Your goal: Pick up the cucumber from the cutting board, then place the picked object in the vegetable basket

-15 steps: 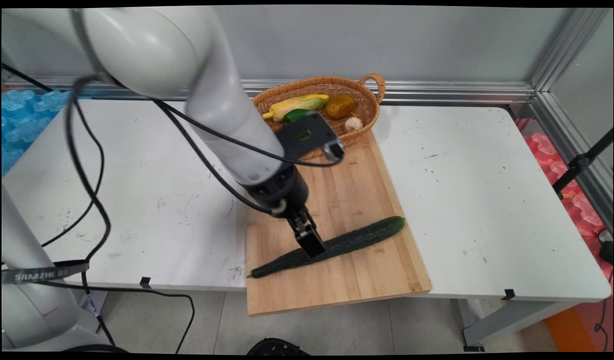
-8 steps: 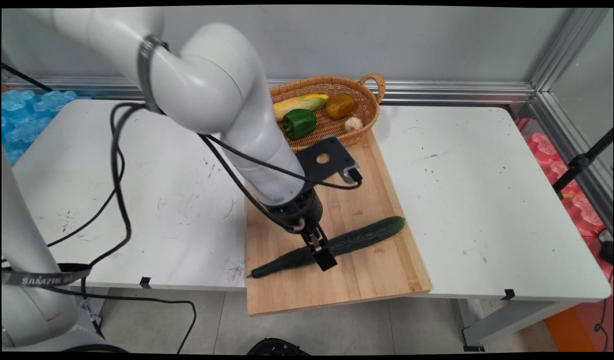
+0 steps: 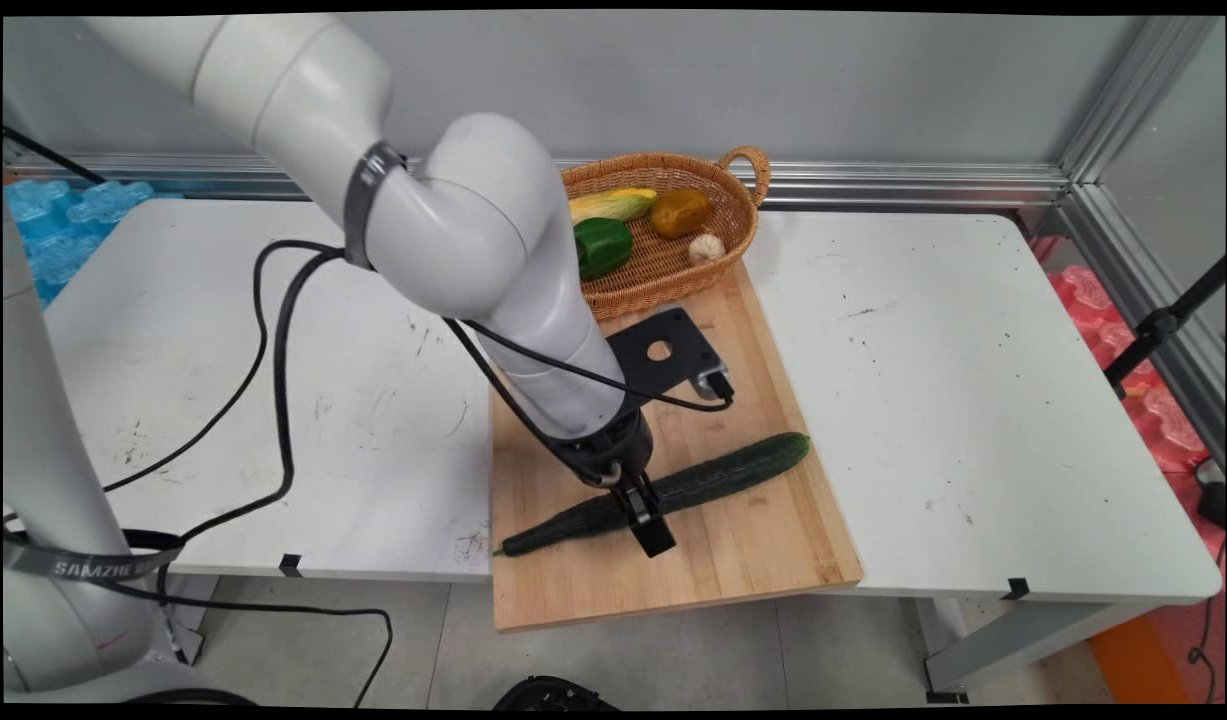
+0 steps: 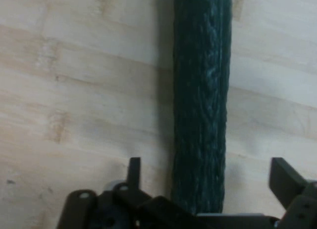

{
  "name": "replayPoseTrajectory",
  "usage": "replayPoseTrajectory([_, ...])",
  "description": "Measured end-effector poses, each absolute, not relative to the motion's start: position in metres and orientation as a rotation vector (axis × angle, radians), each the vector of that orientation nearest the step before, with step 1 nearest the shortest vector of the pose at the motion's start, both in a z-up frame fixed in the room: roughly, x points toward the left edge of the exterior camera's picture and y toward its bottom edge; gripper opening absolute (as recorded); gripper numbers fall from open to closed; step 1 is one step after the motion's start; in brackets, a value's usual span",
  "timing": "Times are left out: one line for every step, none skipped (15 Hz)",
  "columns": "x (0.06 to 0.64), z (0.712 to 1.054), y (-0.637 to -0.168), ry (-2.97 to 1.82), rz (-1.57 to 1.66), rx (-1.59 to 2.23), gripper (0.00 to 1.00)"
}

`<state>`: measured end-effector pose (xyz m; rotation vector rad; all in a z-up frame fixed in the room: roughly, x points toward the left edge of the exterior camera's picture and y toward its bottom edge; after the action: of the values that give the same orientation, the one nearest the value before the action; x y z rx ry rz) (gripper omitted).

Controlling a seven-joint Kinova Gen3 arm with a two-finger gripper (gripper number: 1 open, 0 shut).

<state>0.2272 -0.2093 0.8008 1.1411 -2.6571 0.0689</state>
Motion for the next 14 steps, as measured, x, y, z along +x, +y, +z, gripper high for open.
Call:
replayPoseTrajectory([0.227, 0.798, -0.210, -2.662, 0.071, 1.139, 1.00])
replayPoseTrajectory([0.227, 0.797, -0.210, -2.665, 0.073, 1.137, 0.00])
replayPoseTrajectory([0.226, 0.795, -0.211, -2.668, 0.075, 1.135, 0.00])
replayPoseTrajectory([0.226, 0.792, -0.211, -2.670, 0.075, 1.132, 0.00])
replayPoseTrajectory([0.225, 0.791, -0.212, -2.670, 0.073, 1.126, 0.00])
replayPoseTrajectory([0.224, 0.790, -0.212, -2.669, 0.072, 1.121, 0.00])
replayPoseTrajectory([0.223, 0.791, -0.213, -2.667, 0.074, 1.113, 0.00])
replayPoseTrajectory([0.222, 0.792, -0.214, -2.665, 0.077, 1.105, 0.00])
replayPoseTrajectory([0.222, 0.795, -0.215, -2.664, 0.083, 1.095, 0.00])
replayPoseTrajectory([0.223, 0.799, -0.215, -2.661, 0.086, 1.087, 0.00])
replayPoseTrajectory([0.224, 0.804, -0.215, -2.659, 0.089, 1.077, 0.00])
replayPoseTrajectory([0.226, 0.809, -0.214, -2.656, 0.092, 1.067, 0.00])
replayPoseTrajectory([0.229, 0.817, -0.214, -2.652, 0.095, 1.053, 0.00])
replayPoseTrajectory([0.233, 0.825, -0.214, -2.647, 0.101, 1.038, 0.00])
